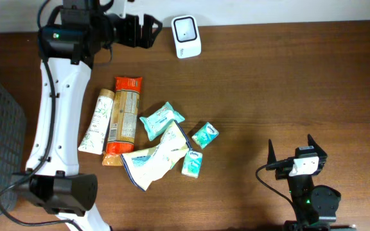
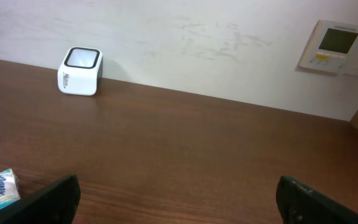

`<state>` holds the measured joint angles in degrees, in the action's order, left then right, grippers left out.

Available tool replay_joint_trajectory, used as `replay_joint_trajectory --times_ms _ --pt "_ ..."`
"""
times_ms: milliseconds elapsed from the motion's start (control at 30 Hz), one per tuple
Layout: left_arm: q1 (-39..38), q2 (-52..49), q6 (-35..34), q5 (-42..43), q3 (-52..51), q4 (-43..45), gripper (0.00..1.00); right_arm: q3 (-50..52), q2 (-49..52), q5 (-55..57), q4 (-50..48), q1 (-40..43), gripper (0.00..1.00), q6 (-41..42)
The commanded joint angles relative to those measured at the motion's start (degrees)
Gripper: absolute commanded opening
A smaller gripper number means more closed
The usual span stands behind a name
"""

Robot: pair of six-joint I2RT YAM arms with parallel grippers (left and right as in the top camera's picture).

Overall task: Scan the item barcode
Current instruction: 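Take the yellow-white snack bag from the basket, place on table, then move the right gripper to the teal tissue box and grasp it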

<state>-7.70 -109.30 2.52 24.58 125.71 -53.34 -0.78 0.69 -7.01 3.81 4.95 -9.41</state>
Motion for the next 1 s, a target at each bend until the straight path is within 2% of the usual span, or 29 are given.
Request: replay_joint_trajectory --times_ms 0,233,333,633,833,967 --pt "-0.1 0.5 0.2 0.0 1.9 0.2 0.99 0.5 -0.3 -0.3 0.0 0.3 0.99 0.0" --pt "-0.5 2.9 0.7 0.7 1.8 -0.2 0.99 0.5 -0.3 -0.3 0.0 0.3 0.99 0.0" --pt "-0.8 2.8 0.8 -0.9 1.8 -4.7 0.99 0.5 -0.3 -0.3 0.0 0.3 0.99 0.0" --pt "2.2 6.3 0.8 -24.5 1.9 -10.5 0.99 0.5 -0.3 -0.3 0.0 0.3 0.99 0.0" --pt "10.8 12.5 0.8 -25.0 1.9 -12.9 0.99 0.5 -0.3 -0.3 0.0 0.3 0.99 0.0" --pt "12.4 12.6 0.7 -25.0 1.9 -13.0 0.99 0.5 -0.3 -0.3 0.0 0.3 0.99 0.0"
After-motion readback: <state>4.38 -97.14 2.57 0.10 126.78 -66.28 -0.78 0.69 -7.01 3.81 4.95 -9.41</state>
